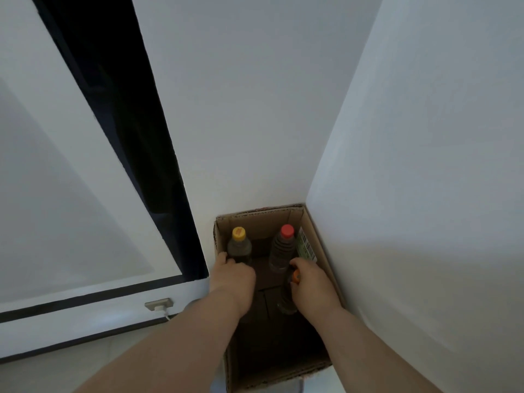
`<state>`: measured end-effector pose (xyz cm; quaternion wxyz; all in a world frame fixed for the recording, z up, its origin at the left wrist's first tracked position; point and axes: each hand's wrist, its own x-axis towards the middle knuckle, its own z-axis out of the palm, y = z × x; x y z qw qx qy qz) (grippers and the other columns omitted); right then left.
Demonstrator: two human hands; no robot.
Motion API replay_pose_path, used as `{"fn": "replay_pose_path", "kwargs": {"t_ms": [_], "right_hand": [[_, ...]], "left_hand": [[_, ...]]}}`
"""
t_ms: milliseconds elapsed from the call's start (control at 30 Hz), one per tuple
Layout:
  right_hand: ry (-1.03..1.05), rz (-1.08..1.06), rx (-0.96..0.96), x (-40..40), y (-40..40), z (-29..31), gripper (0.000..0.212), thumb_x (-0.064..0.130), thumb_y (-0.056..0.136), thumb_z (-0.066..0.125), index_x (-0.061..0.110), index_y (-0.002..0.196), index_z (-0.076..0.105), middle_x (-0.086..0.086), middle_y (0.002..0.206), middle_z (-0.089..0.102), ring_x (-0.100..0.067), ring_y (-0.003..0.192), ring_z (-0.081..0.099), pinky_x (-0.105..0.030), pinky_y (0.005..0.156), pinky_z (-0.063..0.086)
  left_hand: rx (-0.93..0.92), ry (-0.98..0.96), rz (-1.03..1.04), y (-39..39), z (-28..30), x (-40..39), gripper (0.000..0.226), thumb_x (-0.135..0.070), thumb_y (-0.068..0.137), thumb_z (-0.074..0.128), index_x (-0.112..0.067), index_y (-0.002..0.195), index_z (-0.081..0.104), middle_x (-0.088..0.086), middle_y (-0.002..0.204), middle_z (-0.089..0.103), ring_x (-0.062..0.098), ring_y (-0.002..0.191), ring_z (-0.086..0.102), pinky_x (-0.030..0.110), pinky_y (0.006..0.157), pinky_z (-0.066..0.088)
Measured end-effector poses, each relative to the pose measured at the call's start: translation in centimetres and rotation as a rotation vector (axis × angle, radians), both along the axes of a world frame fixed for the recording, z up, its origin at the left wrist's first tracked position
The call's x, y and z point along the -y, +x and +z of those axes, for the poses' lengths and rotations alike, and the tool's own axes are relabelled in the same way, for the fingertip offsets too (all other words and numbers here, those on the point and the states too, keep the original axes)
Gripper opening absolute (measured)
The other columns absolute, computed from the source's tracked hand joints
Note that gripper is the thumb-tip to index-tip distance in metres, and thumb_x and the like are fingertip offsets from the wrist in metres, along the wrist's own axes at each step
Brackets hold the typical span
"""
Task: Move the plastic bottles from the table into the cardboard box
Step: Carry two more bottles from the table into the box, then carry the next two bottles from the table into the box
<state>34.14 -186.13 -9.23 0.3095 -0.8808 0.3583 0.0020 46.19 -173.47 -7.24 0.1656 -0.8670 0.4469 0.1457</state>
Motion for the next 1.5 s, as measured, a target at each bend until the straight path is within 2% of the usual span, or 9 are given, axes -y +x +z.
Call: {"fn": "replay_pose_path", "kwargs": {"t_ms": [100, 233, 367, 433, 500, 600, 767, 1067, 1500], "right_hand": [[0.009, 0.015, 0.058, -0.1, -0.1, 0.6, 0.051, 0.006, 0.088, 0.063, 0.014, 0.138, 0.054, -0.007, 0.14, 0.055, -0.025, 0.126, 0.053, -0.031, 0.106, 0.041], [0.013, -0.046, 0.222, -0.7, -0.1, 2.6, 0.048, 0.016, 0.086, 0.07, 0.019, 0.132, 0.059, 0.001, 0.132, 0.061, -0.018, 0.121, 0.057, -0.026, 0.1, 0.043], [0.056, -0.171, 0.491, -1.6, -0.2, 6.6, 0.038, 0.019, 0.087, 0.071, 0.027, 0.123, 0.064, 0.01, 0.122, 0.065, -0.011, 0.117, 0.06, -0.028, 0.101, 0.047], [0.209, -0.225, 0.664, -2.5, -1.0, 9.2, 0.032, 0.019, 0.088, 0.069, 0.03, 0.118, 0.067, 0.014, 0.119, 0.07, -0.006, 0.112, 0.064, -0.022, 0.088, 0.054], [0.351, -0.262, 0.841, -4.3, -2.3, 12.2, 0.027, 0.018, 0.089, 0.068, 0.035, 0.11, 0.071, 0.016, 0.111, 0.074, -0.002, 0.105, 0.068, -0.013, 0.069, 0.055], [0.627, -0.271, 1.062, -7.2, -4.8, 15.9, 0.023, 0.018, 0.087, 0.064, 0.029, 0.104, 0.075, 0.002, 0.114, 0.075, -0.014, 0.108, 0.07, -0.028, 0.087, 0.057], [0.958, -0.159, 1.186, -12.6, -10.0, 20.5, 0.047, 0.03, 0.088, 0.061, 0.011, 0.13, 0.059, -0.014, 0.129, 0.068, -0.033, 0.119, 0.064, -0.046, 0.1, 0.05], [0.966, 0.021, 1.251, -22.9, -21.8, 23.8, 0.053, 0.029, 0.087, 0.055, 0.008, 0.136, 0.053, -0.018, 0.134, 0.063, -0.04, 0.125, 0.058, -0.054, 0.107, 0.043], [0.96, 0.17, 1.167, -41.2, -42.1, 28.0, 0.05, 0.03, 0.088, 0.055, 0.012, 0.134, 0.056, -0.013, 0.129, 0.068, -0.034, 0.119, 0.064, -0.049, 0.103, 0.049]], "left_hand": [[-0.071, -0.173, 0.037, 0.2, 1.3, -0.8, 0.026, -0.019, 0.086, 0.063, -0.024, 0.112, 0.065, 0.001, 0.111, 0.069, 0.024, 0.113, 0.059, 0.041, 0.118, 0.025], [-0.298, -0.562, 0.319, 0.3, 3.8, -2.2, 0.045, -0.031, 0.089, 0.066, -0.029, 0.134, 0.057, -0.004, 0.128, 0.063, 0.02, 0.113, 0.061, 0.032, 0.091, 0.049], [-0.665, -0.989, 0.616, 0.2, 7.4, -4.5, 0.044, -0.036, 0.092, 0.068, -0.029, 0.134, 0.06, -0.014, 0.127, 0.065, 0.001, 0.111, 0.06, 0.021, 0.093, 0.044], [-0.806, -1.172, 0.667, 0.0, 9.7, -6.2, 0.034, -0.035, 0.093, 0.067, -0.029, 0.127, 0.066, -0.02, 0.115, 0.069, -0.008, 0.099, 0.061, 0.014, 0.089, 0.045], [-1.013, -1.367, 0.676, -0.8, 12.3, -8.3, 0.029, -0.035, 0.093, 0.066, -0.027, 0.12, 0.07, -0.013, 0.113, 0.075, -0.004, 0.099, 0.068, 0.015, 0.09, 0.051], [-1.309, -1.569, 0.635, -2.4, 15.5, -11.2, 0.049, -0.046, 0.082, 0.058, -0.018, 0.121, 0.069, -0.001, 0.122, 0.075, 0.012, 0.113, 0.07, 0.032, 0.099, 0.05], [-1.636, -1.701, 0.532, -7.0, 18.6, -15.5, 0.057, -0.049, 0.096, 0.043, -0.011, 0.135, 0.06, 0.009, 0.135, 0.068, 0.024, 0.125, 0.063, 0.042, 0.103, 0.046], [-1.522, -1.809, 0.353, -19.6, 21.7, -26.3, 0.061, -0.052, 0.098, 0.034, -0.012, 0.139, 0.057, 0.008, 0.139, 0.065, 0.024, 0.129, 0.061, 0.044, 0.103, 0.043], [-1.351, -1.902, 0.381, -42.2, 24.9, -46.4, 0.061, -0.054, 0.097, 0.035, -0.015, 0.138, 0.058, 0.005, 0.14, 0.065, 0.022, 0.13, 0.06, 0.045, 0.105, 0.041]]}}
